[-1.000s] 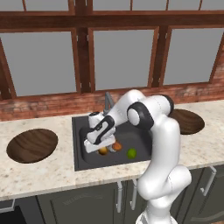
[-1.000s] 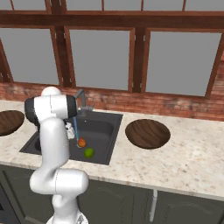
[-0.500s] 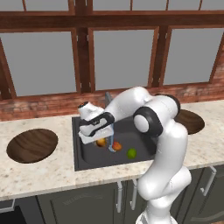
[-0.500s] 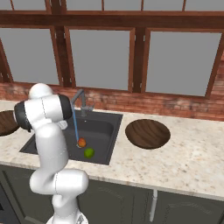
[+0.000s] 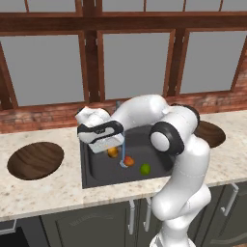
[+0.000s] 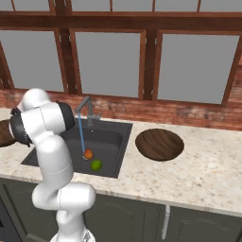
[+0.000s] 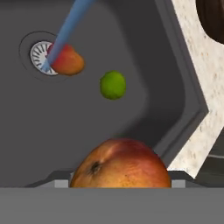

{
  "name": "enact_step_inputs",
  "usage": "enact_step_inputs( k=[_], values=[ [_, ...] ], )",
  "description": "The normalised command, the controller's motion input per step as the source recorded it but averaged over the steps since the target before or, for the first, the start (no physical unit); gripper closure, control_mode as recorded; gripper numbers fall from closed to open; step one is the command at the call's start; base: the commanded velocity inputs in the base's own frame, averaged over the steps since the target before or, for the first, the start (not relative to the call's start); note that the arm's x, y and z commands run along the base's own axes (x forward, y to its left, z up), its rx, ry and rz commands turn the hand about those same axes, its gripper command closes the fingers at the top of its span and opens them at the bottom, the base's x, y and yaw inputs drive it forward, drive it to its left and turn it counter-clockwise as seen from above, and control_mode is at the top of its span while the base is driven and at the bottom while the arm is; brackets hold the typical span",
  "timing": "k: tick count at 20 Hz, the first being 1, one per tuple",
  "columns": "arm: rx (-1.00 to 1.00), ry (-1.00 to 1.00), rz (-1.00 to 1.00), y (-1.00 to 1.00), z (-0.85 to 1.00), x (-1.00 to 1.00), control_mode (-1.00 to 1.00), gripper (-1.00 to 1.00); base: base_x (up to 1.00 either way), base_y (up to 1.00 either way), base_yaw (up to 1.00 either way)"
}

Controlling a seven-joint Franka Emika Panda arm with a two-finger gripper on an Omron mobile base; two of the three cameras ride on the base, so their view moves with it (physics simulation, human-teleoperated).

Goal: Pick the mangos from the sink and place them in one bowl. Place the lime in the other bowl. Then turn off the sink faucet.

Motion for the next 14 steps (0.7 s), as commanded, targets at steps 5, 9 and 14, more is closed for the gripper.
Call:
enact_step_inputs(
  k=[5,9,14],
  values=[
    [-0.06,-0.01,-0.42,-0.17,0.56,-0.5,-1.0,1.0,0.0,0.0,0.0],
    [-0.03,-0.11,-0.26,-0.56,0.36,-0.65,-1.0,1.0,0.0,0.0,0.0],
    [-0.08,-0.42,-0.04,-0.71,0.03,-0.58,-1.0,1.0,0.0,0.0,0.0]
  ],
)
